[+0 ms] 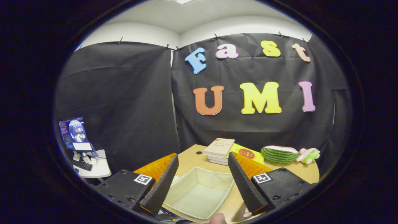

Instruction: Open the storage box then place both shoes into the box .Put the left shoe in first, then the right shoe, with the right side of both shoes facing outward in a uniform manner.

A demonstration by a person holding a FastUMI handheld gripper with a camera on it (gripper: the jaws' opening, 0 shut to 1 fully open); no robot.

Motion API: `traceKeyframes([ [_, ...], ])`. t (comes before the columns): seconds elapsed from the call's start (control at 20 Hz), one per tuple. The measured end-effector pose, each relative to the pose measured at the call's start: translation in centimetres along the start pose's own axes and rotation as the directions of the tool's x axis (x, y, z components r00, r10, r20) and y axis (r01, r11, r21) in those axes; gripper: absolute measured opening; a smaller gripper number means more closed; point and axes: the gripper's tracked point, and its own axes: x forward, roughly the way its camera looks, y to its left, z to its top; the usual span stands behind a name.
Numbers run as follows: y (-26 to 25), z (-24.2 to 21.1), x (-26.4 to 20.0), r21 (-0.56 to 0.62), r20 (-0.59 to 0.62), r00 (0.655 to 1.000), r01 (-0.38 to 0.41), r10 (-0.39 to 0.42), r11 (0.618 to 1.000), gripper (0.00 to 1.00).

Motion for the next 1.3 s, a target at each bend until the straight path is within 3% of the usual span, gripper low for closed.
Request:
traceKeyframes([
  [0.25,-6.8,-1.4,-2.7,-0.026,-0.052,0.992,0.114,-0.116,0.993,1.0],
  [0.5,-11.3,-4.2,-4.9,0.023,-0.143,0.978,0.158,-0.153,0.987,1.0],
  [0.7,-15.3,-9.5,-5.5,0.103,-0.302,0.939,0.202,-0.163,0.974,1.0],
  [0.85,-16.5,-13.9,-5.6,0.201,-0.474,0.875,0.212,-0.095,0.956,1.0],
  [1.0,-16.9,-17.7,-4.9,0.297,-0.616,0.788,0.241,-0.008,0.924,1.0],
  [1.3,-18.6,-25.0,-3.5,0.307,-0.782,0.621,0.315,0.05,0.898,1.0],
])
